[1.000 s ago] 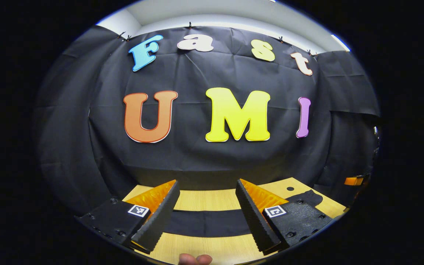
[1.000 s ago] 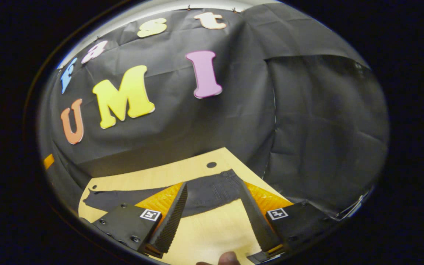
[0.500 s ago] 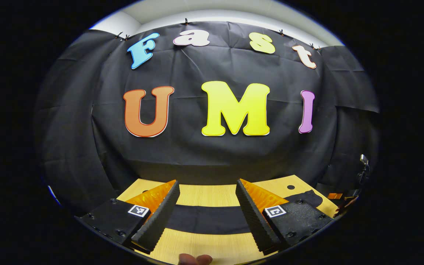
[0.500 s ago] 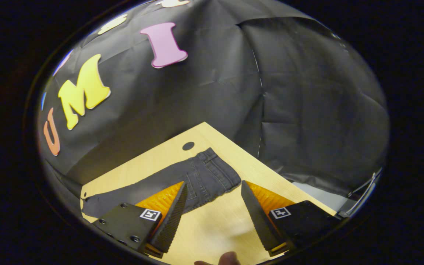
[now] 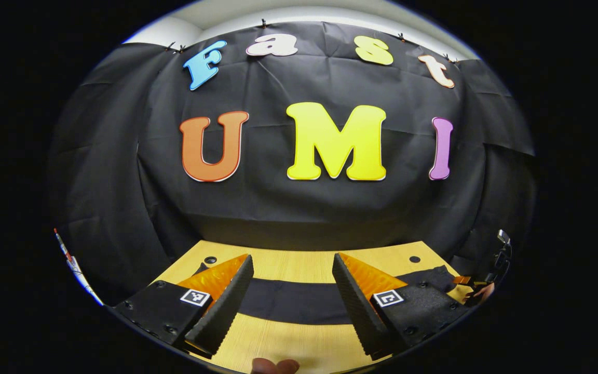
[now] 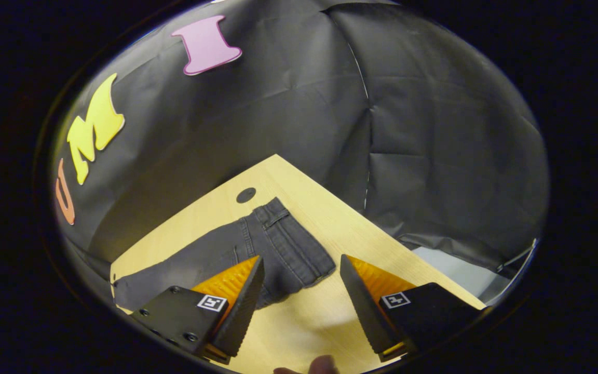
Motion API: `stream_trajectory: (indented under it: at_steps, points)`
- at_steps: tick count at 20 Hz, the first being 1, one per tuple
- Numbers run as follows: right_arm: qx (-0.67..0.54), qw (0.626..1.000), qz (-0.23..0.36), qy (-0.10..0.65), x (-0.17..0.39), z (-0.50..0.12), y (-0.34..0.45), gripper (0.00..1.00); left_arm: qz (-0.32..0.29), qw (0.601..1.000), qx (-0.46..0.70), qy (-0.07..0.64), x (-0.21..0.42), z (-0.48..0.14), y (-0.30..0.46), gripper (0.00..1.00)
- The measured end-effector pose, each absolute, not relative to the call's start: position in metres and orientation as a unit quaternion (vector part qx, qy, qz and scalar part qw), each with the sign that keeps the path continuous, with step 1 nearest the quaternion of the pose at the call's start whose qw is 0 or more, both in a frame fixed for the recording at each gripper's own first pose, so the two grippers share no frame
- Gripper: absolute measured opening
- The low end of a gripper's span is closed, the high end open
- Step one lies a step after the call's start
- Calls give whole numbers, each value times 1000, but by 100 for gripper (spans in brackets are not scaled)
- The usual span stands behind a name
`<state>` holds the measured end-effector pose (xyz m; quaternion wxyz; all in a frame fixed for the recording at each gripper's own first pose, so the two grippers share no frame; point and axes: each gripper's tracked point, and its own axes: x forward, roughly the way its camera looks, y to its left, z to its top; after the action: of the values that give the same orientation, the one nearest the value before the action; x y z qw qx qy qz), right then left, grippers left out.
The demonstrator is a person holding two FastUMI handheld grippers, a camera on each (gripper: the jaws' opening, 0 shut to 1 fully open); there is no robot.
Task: Grasp the waist and the cuffs of the jeans and fold them to make the two legs overlap; first hold the waist and fold one-third of the jeans toward the cuffs, then hold the cuffs and fold the remaining one-third in the same direction to finish folding.
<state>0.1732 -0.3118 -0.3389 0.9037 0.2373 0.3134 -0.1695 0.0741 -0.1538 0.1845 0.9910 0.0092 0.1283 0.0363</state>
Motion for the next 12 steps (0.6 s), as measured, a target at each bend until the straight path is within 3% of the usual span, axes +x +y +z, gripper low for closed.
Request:
stream_trajectory:
  at_steps: [1, 4, 5, 7, 8, 9, 12]
  points:
    - [238, 903, -167, 315, 177, -343, -313, 86, 40, 990, 9, 135, 73, 181, -154, 98]
    - [241, 901, -163, 323, 187, -358, -317, 92, 52, 986, -8, 161, 68, 166, -153, 98]
    - [240, 900, -160, 327, 190, -361, -317, 86, 55, 985, -10, 164, 68, 166, -153, 98]
    - [236, 900, -153, 334, 196, -372, -314, 85, 62, 984, -8, 167, 66, 166, -149, 99]
    - [231, 901, -149, 336, 199, -375, -312, 92, 67, 983, -8, 169, 65, 166, -147, 99]
    - [219, 905, -145, 335, 203, -376, -312, 85, 70, 983, -10, 170, 64, 166, -144, 99]
    - [166, 914, -118, 352, 193, -378, -313, 81, 79, 981, -21, 175, 60, 162, -140, 98]
